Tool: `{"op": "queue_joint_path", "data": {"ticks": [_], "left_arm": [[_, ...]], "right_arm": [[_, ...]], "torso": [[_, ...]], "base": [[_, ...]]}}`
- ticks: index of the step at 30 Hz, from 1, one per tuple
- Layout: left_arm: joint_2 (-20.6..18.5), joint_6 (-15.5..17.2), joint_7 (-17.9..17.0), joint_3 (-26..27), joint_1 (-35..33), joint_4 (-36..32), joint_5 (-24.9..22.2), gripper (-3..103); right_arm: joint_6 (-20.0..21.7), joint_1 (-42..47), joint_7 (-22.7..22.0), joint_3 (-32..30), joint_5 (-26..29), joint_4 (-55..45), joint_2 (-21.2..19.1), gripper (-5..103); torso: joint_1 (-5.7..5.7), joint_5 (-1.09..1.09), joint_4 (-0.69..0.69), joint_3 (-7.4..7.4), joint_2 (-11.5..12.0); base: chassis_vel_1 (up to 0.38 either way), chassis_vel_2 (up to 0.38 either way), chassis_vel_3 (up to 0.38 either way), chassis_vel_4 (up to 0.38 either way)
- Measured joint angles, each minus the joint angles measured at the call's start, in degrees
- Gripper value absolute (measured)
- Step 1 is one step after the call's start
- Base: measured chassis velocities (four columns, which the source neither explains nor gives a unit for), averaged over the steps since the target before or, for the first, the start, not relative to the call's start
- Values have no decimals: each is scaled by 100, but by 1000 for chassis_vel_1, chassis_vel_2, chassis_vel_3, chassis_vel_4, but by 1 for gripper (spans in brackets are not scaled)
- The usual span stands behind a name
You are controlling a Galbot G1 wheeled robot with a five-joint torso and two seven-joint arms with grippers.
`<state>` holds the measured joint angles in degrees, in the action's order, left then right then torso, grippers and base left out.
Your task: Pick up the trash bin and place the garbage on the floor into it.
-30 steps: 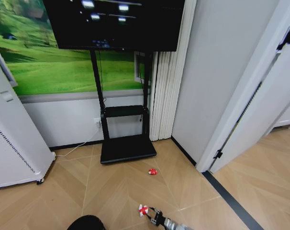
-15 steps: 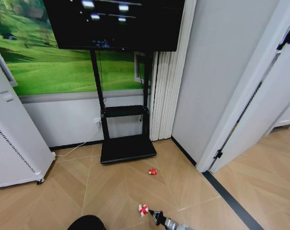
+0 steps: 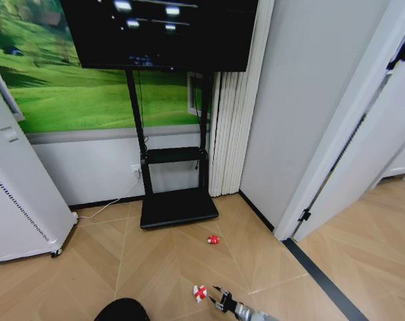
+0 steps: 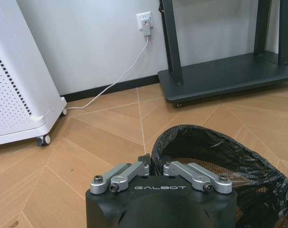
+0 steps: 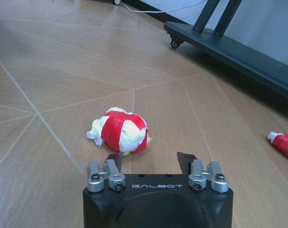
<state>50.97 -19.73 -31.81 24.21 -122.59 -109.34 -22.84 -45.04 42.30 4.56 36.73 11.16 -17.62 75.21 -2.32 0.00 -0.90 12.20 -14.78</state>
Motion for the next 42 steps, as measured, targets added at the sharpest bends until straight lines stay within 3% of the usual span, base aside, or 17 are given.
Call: {"op": "queue_joint_path", "data": {"ticks": [2, 10, 42], "left_arm": [[1, 0, -1, 3, 1, -7, -8, 7], [-9, 8, -10, -13, 57, -12, -55, 7], [131, 13, -47, -110, 151, 27, -40, 7]], "right_arm": [[-35, -55, -16, 101, -37, -34, -3, 79], [-49, -152, -22, 224, -172, 58, 32, 100], [-44, -332, -168, 173, -871, 376, 364, 100]], "torso": [[0, 0, 0, 0, 0], [0, 0, 0, 1, 0], [0, 2, 0, 0, 0]], "base": [[0, 0, 0, 0], [0, 0, 0, 0], [0, 0, 0, 0]]}}
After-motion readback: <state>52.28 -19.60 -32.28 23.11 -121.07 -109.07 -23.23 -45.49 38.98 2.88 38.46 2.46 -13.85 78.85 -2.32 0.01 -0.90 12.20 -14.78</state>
